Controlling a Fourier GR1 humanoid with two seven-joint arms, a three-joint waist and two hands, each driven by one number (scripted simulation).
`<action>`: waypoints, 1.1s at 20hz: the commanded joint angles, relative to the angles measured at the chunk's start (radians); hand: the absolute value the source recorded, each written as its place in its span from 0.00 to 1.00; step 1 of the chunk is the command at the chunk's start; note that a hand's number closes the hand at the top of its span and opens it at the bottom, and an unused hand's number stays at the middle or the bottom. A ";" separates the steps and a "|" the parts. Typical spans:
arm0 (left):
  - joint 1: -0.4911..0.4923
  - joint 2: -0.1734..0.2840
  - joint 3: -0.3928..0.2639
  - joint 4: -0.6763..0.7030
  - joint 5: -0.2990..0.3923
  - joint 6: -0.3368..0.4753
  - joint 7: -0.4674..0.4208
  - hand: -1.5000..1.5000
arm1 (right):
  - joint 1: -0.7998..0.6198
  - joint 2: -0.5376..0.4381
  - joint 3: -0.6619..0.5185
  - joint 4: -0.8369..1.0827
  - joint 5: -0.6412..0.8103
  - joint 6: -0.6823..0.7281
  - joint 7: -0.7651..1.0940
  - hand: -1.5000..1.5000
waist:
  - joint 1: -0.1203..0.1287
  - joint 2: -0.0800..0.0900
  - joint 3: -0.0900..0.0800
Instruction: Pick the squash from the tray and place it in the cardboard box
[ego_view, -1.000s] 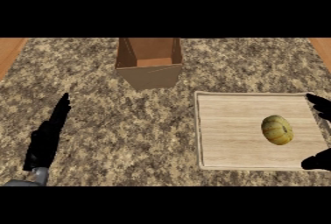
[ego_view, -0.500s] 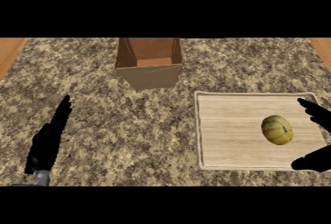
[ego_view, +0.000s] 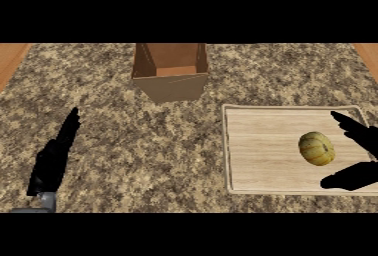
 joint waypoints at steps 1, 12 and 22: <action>0.040 -0.010 0.026 -0.067 -0.022 -0.031 0.035 0.50 | 0.006 0.036 -0.036 0.044 0.028 0.020 -0.050 0.00 | 0.001 0.000 0.000; -0.007 -0.078 0.060 -0.081 -0.088 -0.053 0.089 0.50 | 0.029 0.094 -0.030 -0.050 0.073 0.088 0.010 0.00 | -0.003 -0.001 0.000; -0.038 -0.080 0.116 0.039 -0.071 -0.106 0.009 0.50 | 0.002 0.127 0.034 0.057 0.346 -0.089 -0.169 1.00 | -0.002 0.001 0.000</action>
